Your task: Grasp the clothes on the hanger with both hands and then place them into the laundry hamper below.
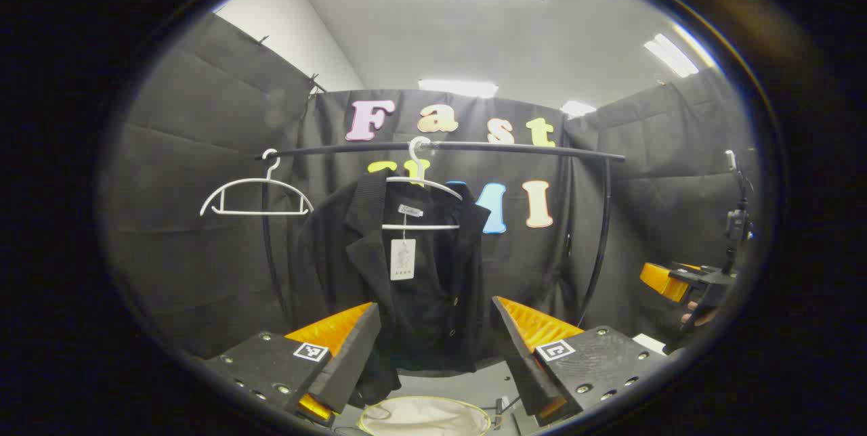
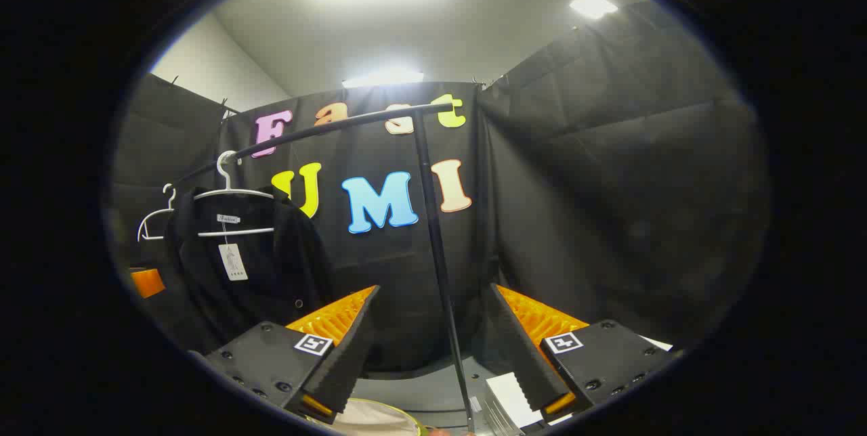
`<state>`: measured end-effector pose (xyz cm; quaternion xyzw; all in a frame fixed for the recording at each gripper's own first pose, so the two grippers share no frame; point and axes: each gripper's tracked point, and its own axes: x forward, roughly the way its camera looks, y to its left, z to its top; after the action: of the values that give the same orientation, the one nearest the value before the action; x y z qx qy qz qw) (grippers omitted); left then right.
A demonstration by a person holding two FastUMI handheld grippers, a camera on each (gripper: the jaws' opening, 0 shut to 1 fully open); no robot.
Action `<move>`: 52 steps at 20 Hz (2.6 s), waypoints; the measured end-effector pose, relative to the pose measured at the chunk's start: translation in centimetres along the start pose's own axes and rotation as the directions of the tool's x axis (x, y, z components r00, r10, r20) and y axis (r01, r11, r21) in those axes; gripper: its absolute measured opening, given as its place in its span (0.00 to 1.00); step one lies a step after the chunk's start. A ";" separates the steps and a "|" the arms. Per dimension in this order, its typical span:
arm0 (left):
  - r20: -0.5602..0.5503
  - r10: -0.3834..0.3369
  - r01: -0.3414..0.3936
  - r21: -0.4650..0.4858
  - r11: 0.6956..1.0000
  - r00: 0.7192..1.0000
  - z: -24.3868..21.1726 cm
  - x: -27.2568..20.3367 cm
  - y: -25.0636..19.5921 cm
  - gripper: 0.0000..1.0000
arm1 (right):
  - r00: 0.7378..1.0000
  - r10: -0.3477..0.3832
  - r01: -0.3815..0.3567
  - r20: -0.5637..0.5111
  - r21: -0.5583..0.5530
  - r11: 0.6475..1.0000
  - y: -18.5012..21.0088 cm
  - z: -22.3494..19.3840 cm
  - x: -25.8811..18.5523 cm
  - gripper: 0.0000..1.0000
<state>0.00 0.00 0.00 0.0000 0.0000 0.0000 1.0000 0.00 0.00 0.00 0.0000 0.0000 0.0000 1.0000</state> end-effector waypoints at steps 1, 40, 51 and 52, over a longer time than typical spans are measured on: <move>-0.003 0.006 -0.006 -0.002 1.000 1.000 -0.1 0.1 0.3 0.94 | 1.000 -0.002 0.002 -0.004 0.001 1.000 0.0 -0.2 -0.1 0.98; -0.025 0.441 -0.441 -0.104 0.892 0.897 3.0 12.3 9.8 0.93 | 0.822 0.566 -0.563 -0.064 0.065 0.824 23.6 -1.0 16.4 0.93; -0.028 0.550 -0.550 -0.094 0.830 0.835 2.6 18.6 11.3 0.94 | 0.754 0.654 -0.649 -0.065 0.084 0.756 30.2 -1.6 22.2 0.98; -0.032 0.565 -0.566 -0.088 0.820 0.824 2.3 19.0 11.6 0.94 | 0.751 0.657 -0.651 -0.068 0.087 0.754 30.4 -1.8 22.7 0.98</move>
<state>19.01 11.65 2.35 -0.0467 0.0025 0.2964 0.9539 22.70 30.44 -1.78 0.0287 0.0471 0.3497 0.9353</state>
